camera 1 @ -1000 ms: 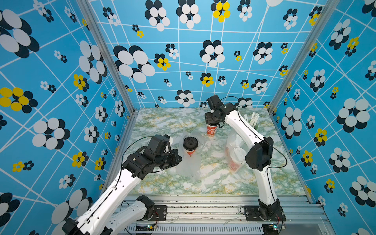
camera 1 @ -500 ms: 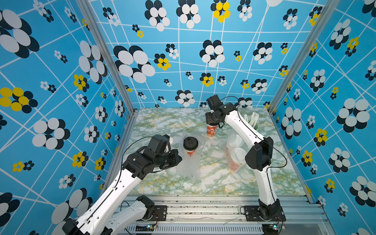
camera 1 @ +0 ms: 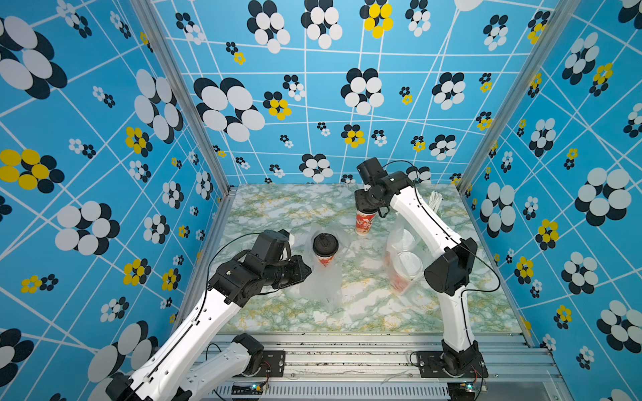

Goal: Pack milk tea into plastic carrier bags
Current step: Pick up the milk tea cup at the center of the board.

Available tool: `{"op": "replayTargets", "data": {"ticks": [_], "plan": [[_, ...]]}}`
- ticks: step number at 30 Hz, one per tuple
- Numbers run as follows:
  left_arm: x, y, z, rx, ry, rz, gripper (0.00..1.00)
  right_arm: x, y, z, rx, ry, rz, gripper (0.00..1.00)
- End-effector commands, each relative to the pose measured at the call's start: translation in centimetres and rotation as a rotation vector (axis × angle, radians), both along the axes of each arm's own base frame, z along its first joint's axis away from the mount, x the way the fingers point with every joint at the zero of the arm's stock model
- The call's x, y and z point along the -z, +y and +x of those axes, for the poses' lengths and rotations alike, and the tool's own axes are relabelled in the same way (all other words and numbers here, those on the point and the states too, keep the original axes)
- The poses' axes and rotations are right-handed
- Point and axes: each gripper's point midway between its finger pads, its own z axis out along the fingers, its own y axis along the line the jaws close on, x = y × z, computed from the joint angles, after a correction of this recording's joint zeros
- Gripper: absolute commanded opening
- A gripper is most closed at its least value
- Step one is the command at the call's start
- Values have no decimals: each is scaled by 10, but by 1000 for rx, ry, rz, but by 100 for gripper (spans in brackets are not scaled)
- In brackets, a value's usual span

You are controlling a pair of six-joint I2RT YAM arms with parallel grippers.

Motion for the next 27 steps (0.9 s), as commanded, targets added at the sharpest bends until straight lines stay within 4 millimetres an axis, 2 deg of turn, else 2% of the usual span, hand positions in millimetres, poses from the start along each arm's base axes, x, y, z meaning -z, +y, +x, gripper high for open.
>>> {"op": "replayTargets", "data": {"ticks": [1, 9, 16, 22, 27], "plan": [[3, 7, -3, -7, -6, 18, 15, -66, 2, -33, -38, -85, 56, 66], [3, 9, -8, -3, -15, 7, 15, -134, 12, -97, -116, -149, 126, 64], [3, 3, -8, 15, -24, -22, 9, -189, 23, -152, -197, -211, 270, 63], [2, 1, -8, 26, -28, -27, 4, -217, 35, -193, -265, -229, 383, 62], [1, 1, -8, 28, -30, -30, 0, -216, 51, -217, -318, -195, 410, 61]]}}
